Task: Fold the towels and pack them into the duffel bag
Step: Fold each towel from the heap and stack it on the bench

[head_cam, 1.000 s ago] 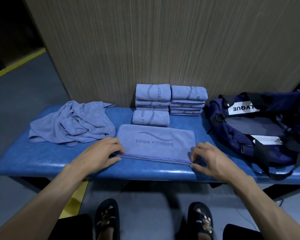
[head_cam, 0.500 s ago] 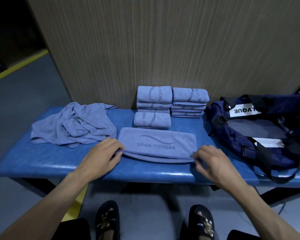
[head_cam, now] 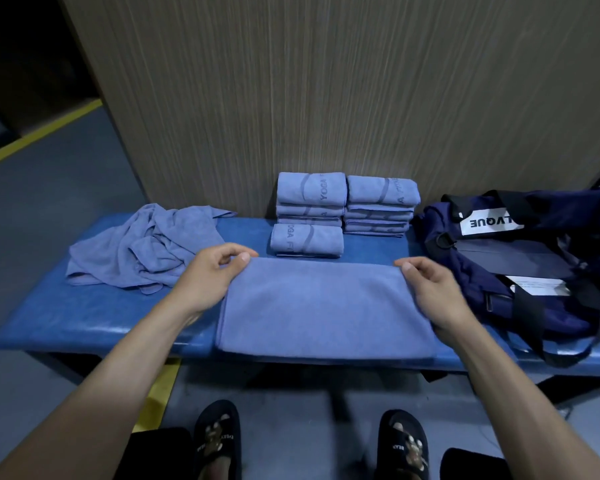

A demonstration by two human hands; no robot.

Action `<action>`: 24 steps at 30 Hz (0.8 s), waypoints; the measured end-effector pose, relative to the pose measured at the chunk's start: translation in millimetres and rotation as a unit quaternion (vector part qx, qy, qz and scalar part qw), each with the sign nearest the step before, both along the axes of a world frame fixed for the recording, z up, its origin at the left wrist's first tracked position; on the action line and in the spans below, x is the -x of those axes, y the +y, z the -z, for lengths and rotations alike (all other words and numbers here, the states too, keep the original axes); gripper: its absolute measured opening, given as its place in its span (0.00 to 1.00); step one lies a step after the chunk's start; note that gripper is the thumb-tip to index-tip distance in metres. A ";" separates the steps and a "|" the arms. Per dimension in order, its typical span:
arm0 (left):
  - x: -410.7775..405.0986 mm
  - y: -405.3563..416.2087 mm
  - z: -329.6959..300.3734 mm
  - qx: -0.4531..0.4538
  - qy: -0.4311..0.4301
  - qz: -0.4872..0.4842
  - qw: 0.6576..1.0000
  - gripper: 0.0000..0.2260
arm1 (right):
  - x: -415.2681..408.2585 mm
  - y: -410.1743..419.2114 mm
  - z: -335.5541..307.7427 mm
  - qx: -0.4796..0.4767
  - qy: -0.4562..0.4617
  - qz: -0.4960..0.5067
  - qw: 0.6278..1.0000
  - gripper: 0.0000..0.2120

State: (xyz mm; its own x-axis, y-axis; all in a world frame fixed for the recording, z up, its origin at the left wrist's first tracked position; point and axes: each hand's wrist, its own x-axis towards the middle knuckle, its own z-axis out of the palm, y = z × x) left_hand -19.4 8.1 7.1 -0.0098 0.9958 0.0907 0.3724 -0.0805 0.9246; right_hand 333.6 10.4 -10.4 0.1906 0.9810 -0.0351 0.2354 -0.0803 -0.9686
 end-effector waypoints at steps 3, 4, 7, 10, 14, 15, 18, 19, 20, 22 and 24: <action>0.3 21.0 31.7 0.040 0.121 0.000 0.992 0.07 | 10.4 14.3 32.7 0.039 -0.116 0.021 0.992 0.07; -0.8 24.8 38.6 0.043 0.153 -0.007 0.987 0.06 | 13.7 15.8 35.6 0.045 -0.161 0.028 0.985 0.08; -2.0 31.3 46.7 0.044 0.162 -0.054 0.984 0.05 | 22.4 19.3 26.6 0.077 -0.198 0.017 0.977 0.15; 3.5 33.7 43.7 0.055 0.158 -0.020 0.986 0.05 | 18.1 26.5 18.1 0.158 -0.170 -0.034 0.972 0.19; 18.8 31.0 36.1 0.068 0.203 0.037 0.976 0.09 | 5.0 31.0 3.6 0.213 -0.118 -0.033 0.969 0.18; 21.4 29.7 33.1 0.059 0.231 0.044 0.970 0.08 | 4.3 32.3 0.9 0.204 -0.113 -0.024 0.972 0.19; 26.9 24.6 23.4 0.044 0.302 0.054 0.951 0.03 | 12.2 38.4 -5.7 0.136 -0.169 0.003 0.976 0.18; 29.3 22.6 20.8 0.061 0.299 0.059 0.950 0.03 | 17.2 39.4 -10.2 0.114 -0.219 0.012 0.969 0.17; 31.9 20.1 18.8 0.094 0.280 0.071 0.953 0.03 | 23.2 40.1 -15.4 0.094 -0.273 0.020 0.957 0.16; 35.2 12.1 15.0 0.187 0.221 0.114 0.950 0.04 | 37.4 42.4 -26.4 0.049 -0.349 0.038 0.935 0.14; 32.7 1.2 14.1 0.275 0.159 0.171 0.933 0.07 | 53.7 49.4 -36.9 0.003 -0.368 0.051 0.929 0.12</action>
